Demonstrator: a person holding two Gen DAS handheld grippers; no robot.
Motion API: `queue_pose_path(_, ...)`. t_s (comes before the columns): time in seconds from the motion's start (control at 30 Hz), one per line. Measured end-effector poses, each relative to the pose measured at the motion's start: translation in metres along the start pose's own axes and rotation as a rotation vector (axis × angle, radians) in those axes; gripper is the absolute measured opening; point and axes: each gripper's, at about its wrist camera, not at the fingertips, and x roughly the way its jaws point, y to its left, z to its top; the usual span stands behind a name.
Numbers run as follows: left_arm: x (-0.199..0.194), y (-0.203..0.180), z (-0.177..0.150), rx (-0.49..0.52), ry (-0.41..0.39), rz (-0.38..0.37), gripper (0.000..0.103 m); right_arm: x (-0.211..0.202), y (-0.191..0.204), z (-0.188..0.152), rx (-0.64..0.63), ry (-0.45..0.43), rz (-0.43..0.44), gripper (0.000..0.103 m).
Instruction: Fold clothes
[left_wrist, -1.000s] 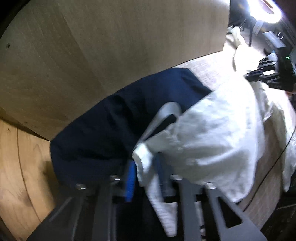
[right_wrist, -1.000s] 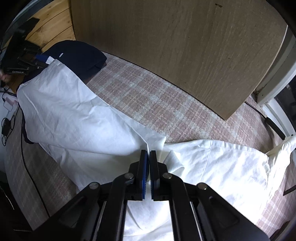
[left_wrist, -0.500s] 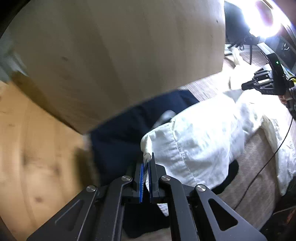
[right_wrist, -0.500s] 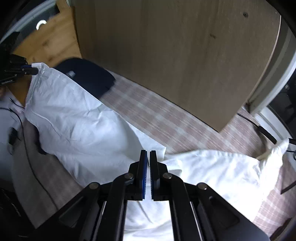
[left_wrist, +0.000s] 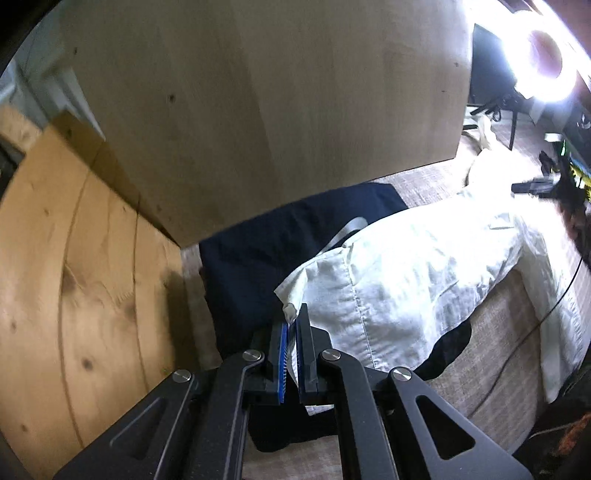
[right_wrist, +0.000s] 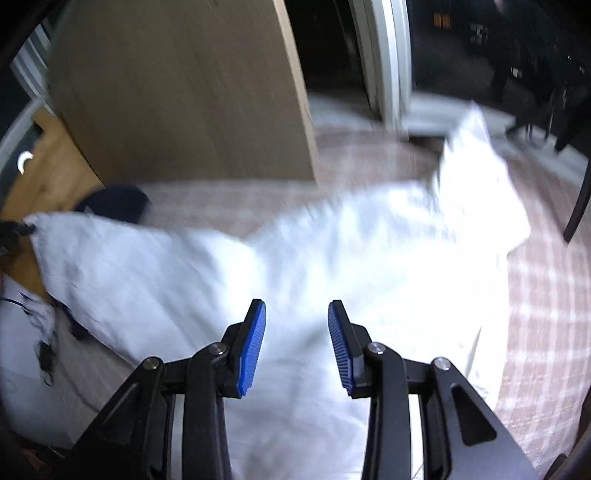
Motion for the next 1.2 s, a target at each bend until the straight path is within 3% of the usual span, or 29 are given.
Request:
queue_pose_path(0.07, -0.001, -0.002, 0.001, -0.002, -0.01, -0.012, 0.003, 0.018, -0.001, -0.006, -0.028, 0.051, -0.067, 0.03)
queue_pose_path(0.13, -0.006, -0.006, 0.003, -0.002, -0.026, -0.024, 0.003, 0.011, 0.004, -0.011, -0.048, 0.039, -0.105, 0.024)
queue_pose_path(0.23, -0.013, -0.008, 0.008, -0.001, -0.059, -0.037, 0.003, -0.032, 0.018, -0.026, -0.039, -0.053, -0.015, 0.024)
queue_pose_path(0.3, -0.015, -0.006, 0.015, -0.008, -0.074, -0.039, 0.004, -0.05, 0.038, -0.044, -0.079, -0.065, -0.001, 0.024)
queue_pose_path(0.37, -0.018, -0.002, 0.024, -0.022, -0.091, -0.038, 0.004, -0.053, 0.058, -0.06, -0.104, -0.05, 0.033, 0.024)
queue_pose_path(0.53, -0.018, 0.008, 0.043, -0.084, -0.117, -0.065, 0.004, -0.06, 0.075, -0.1, -0.113, -0.011, 0.015, 0.016)
queue_pose_path(0.73, -0.022, 0.009, 0.047, -0.073, -0.149, -0.064, 0.004, -0.07, 0.096, -0.148, -0.118, 0.033, -0.007, 0.015)
queue_pose_path(0.9, -0.002, 0.031, 0.034, -0.153, -0.086, -0.042, 0.004, -0.112, 0.061, -0.185, 0.107, -0.056, -0.055, 0.015)
queue_pose_path(1.03, -0.012, -0.003, 0.017, -0.069, -0.097, -0.053, 0.003, -0.121, 0.036, -0.221, 0.231, -0.047, -0.107, 0.015)
queue_pose_path(1.2, -0.013, -0.125, 0.012, 0.166, -0.142, -0.279, 0.008, -0.121, 0.025, -0.232, 0.297, -0.026, -0.148, 0.015)
